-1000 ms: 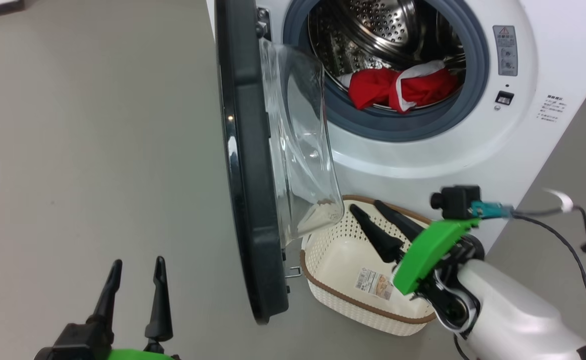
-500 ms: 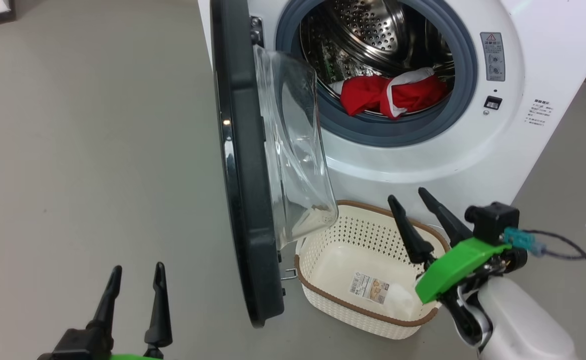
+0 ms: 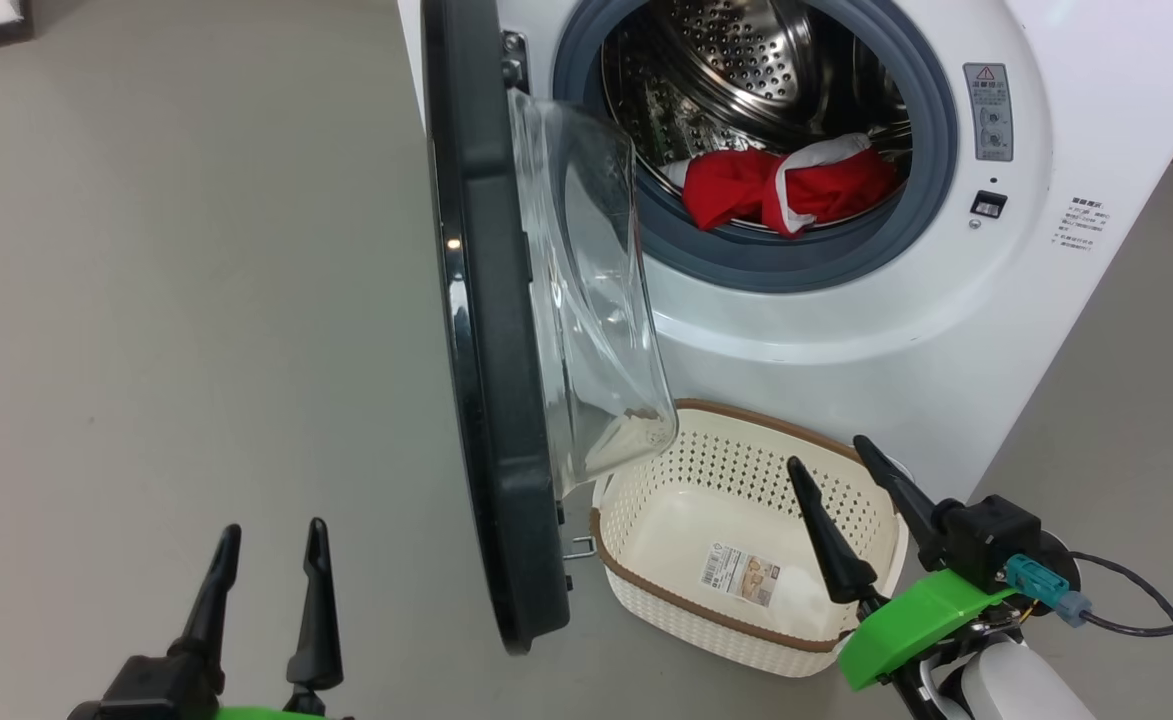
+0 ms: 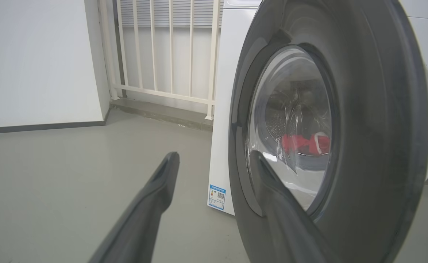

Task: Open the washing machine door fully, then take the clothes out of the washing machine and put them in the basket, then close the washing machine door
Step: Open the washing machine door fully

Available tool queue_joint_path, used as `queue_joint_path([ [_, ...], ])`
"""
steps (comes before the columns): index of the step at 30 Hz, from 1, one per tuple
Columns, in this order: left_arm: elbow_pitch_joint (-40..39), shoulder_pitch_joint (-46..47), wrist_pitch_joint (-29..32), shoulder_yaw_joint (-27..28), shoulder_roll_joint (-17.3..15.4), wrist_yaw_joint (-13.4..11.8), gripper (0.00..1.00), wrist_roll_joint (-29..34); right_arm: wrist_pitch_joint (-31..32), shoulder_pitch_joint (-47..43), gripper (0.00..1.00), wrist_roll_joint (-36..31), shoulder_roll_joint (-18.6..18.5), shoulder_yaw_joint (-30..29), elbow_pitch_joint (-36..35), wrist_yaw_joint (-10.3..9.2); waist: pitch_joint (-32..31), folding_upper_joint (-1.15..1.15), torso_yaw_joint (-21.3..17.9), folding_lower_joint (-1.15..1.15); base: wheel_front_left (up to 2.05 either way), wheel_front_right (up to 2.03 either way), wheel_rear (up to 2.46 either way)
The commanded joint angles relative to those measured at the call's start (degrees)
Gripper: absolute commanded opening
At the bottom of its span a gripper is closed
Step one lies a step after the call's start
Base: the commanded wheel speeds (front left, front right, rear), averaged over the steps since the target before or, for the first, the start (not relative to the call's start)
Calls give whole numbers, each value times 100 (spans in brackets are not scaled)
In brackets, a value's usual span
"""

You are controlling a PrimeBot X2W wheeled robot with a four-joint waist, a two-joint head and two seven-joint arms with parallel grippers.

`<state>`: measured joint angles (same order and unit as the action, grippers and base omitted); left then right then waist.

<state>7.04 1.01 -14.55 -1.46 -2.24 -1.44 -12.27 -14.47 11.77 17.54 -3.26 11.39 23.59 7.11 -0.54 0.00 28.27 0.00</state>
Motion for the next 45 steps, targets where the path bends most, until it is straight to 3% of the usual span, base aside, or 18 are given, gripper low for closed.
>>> queue_joint_path([
  [1,-158,123,-45,194,-64,51,100,-23,-52,21,100,9,23,35,-164,37,15,0,-10,0,0,0,0],
  [19,41,132,-45,163,-64,69,97,-137,-52,73,100,258,37,11,-125,37,153,0,-21,0,0,0,0],
  [20,58,138,-45,157,-64,72,79,-147,-52,77,100,261,37,10,-117,37,156,0,-20,0,0,0,0],
  [21,77,143,-45,149,-64,74,52,-155,-52,80,100,268,37,8,-106,37,158,0,-20,0,0,0,0],
  [22,93,148,-45,143,-64,73,38,-160,-52,84,100,274,37,6,-99,37,158,0,-20,0,0,0,0],
  [23,101,154,-45,137,-64,68,9,-162,-52,86,100,282,37,4,-92,37,157,0,-22,0,0,0,0],
  [24,101,162,-45,128,-64,62,0,-159,-52,87,100,288,37,2,-82,37,154,0,-23,0,0,0,0],
  [32,-195,293,-45,129,-64,6,0,-273,-52,87,100,439,38,-83,1,37,119,0,-46,0,0,0,0],
  [45,-1498,835,-34,-101,-64,-148,0,-178,-52,87,100,530,38,-103,112,37,29,0,-85,0,0,0,0],
])
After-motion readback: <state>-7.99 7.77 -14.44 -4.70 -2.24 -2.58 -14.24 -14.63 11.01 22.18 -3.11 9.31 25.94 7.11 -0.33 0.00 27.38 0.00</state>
